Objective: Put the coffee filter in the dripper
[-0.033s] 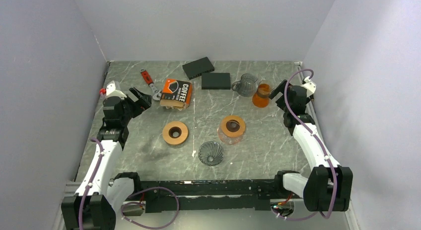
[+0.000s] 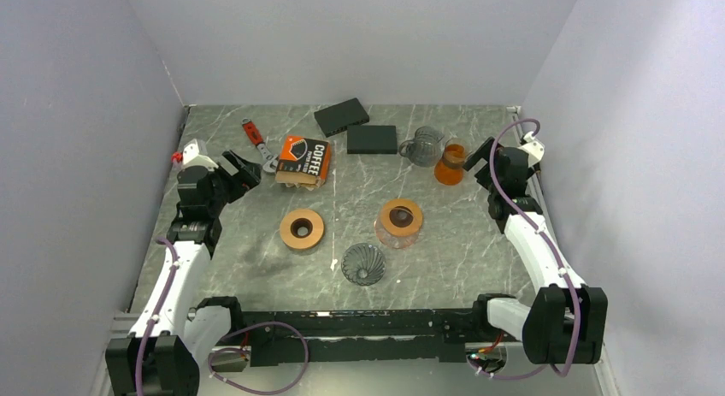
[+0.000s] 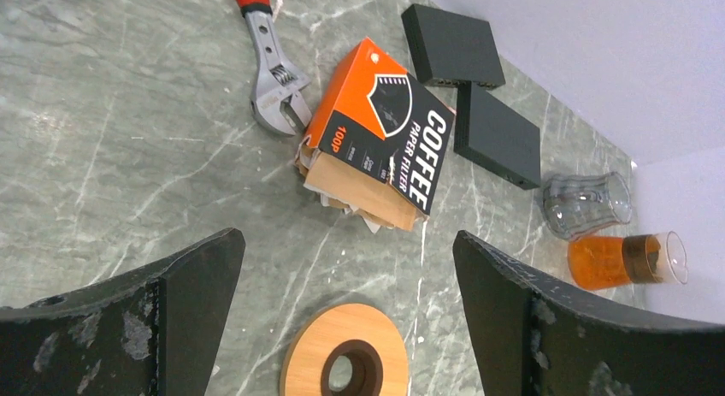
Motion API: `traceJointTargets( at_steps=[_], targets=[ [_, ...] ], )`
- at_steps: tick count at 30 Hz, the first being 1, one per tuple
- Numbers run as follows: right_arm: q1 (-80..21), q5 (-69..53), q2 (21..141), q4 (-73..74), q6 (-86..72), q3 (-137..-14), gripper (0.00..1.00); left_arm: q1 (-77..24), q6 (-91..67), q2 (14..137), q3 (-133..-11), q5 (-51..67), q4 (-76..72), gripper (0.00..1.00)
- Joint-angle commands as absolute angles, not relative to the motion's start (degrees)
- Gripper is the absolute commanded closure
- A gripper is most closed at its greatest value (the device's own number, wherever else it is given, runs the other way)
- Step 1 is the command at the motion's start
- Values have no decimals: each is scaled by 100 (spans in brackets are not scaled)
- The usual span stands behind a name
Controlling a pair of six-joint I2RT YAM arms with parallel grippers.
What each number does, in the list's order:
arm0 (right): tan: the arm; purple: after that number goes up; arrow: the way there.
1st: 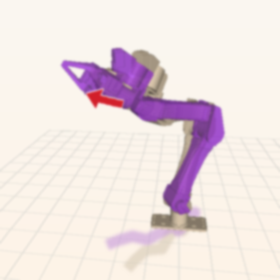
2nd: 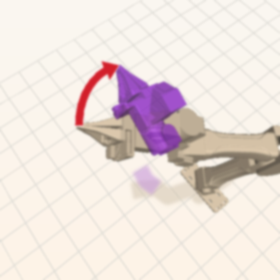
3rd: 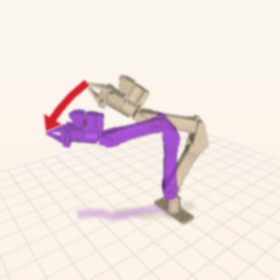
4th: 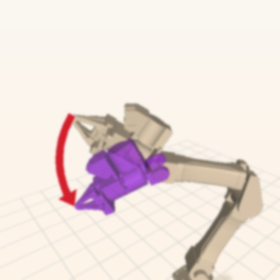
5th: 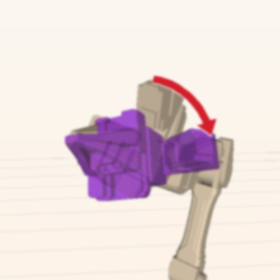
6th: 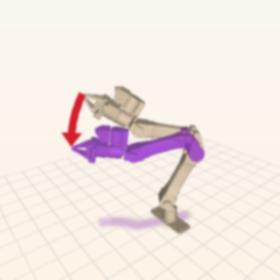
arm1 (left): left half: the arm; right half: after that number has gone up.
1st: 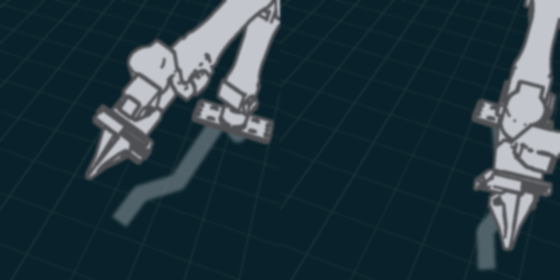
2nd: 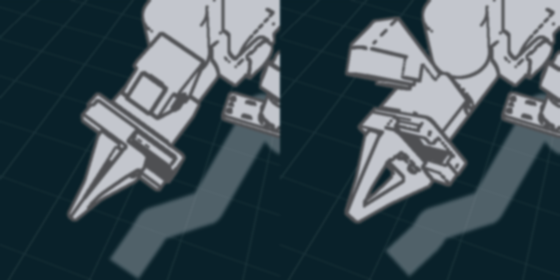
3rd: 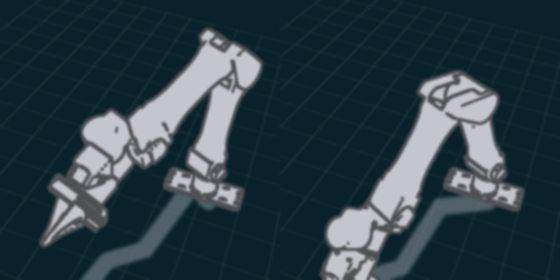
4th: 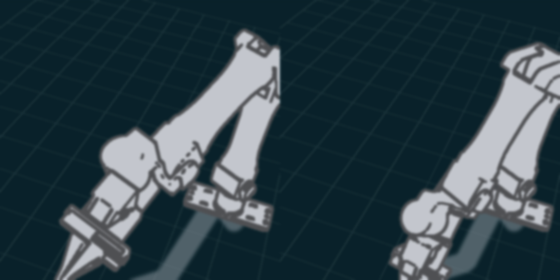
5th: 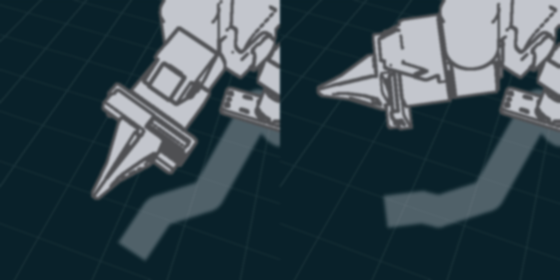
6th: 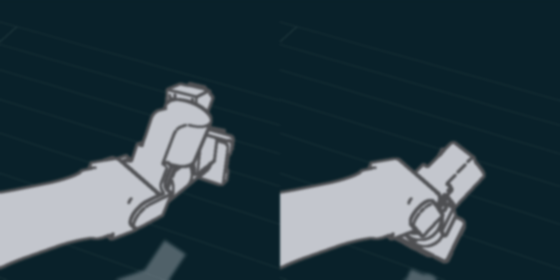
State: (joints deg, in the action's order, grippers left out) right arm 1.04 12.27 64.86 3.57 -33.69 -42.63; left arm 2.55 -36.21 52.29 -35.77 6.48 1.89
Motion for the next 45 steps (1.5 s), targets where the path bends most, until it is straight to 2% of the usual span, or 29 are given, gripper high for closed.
traceJointTargets(
  at_steps=[1, 7, 17, 25, 32, 37, 40, 45],
  targets=[
    [394, 633, 6603, 533, -3689, -4454, 0, 254, -3622, 5314, -3589, 1057, -110, 1],
    [755, -606, 7003, 216, -3802, -4620, 0, 253, -3559, 5349, -3605, 1354, -139, 1],
    [834, -1198, 8641, 889, -3686, -6120, 8, 252, -3237, 5430, -3968, 2105, 183, 1],
    [844, -1385, 9537, 1429, -3413, -7022, 23, 255, -3223, 5552, -4104, 2186, 571, 1],
    [835, -1818, 9863, 1597, -3185, -7177, 36, 255, -3296, 5695, -4088, 2285, 580, 1],
    [820, -1903, 10029, 1749, -3037, -7269, 50, 255, -3353, 5824, -4139, 2335, 755, 1],
    [779, -1838, 9983, 1772, -3001, -7275, 54, 250, -3381, 5882, -4154, 2461, 775, 1],
    [620, -1357, 9869, 2012, -2835, -7409, 55, 254, -3426, 6019, -4268, 2493, 894, 1]
  ],
)
